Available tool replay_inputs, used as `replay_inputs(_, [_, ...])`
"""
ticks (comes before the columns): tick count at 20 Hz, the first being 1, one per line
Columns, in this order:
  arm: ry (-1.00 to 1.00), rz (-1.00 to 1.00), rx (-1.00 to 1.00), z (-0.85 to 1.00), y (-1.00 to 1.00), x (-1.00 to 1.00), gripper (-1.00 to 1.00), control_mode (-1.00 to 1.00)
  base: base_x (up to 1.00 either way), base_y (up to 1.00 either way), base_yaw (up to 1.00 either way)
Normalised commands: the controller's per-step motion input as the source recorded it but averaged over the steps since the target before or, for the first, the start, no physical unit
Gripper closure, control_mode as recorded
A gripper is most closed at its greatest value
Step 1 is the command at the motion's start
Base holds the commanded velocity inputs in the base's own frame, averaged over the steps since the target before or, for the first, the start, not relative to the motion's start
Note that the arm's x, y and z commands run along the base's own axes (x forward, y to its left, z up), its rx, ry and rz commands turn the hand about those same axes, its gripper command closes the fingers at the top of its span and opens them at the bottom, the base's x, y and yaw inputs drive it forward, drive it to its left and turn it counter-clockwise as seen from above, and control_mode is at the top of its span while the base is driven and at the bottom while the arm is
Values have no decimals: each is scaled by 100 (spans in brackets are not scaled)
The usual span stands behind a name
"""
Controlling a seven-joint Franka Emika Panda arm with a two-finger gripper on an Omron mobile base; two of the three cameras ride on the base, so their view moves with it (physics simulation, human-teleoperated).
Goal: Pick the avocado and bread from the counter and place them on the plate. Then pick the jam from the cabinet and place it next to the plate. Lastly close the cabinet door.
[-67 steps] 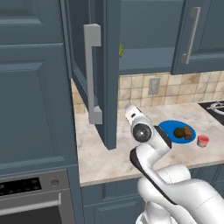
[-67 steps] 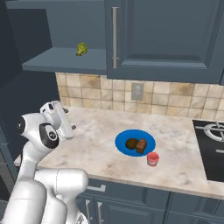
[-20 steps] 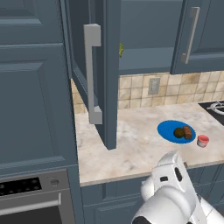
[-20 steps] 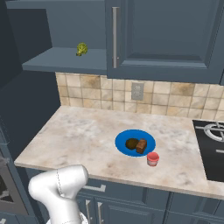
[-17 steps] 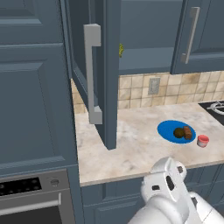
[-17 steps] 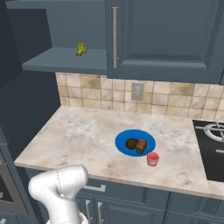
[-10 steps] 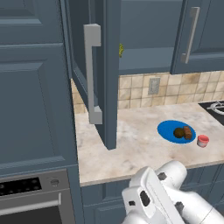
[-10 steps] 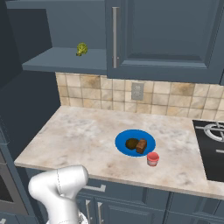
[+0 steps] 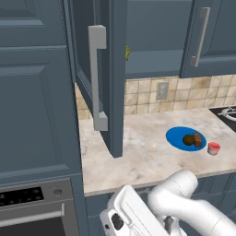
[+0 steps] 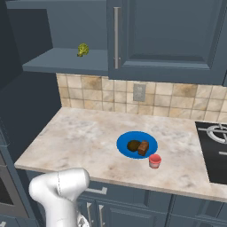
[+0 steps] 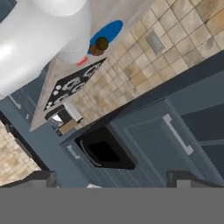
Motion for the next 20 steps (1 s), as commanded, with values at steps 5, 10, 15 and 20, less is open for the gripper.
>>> replay_inputs(5, [0, -3, -13, 0, 44, 0, -100, -100, 0, 0, 0])
replay_inputs(10, [0, -2, -12, 0, 46, 11, -100, -100, 0, 0, 0])
replay_inputs(15, [0, -4, -6, 0, 42, 21, -100, -100, 0, 0, 0])
replay_inputs(20, [0, -5, 0, 0, 31, 37, -100, -100, 0, 0, 0])
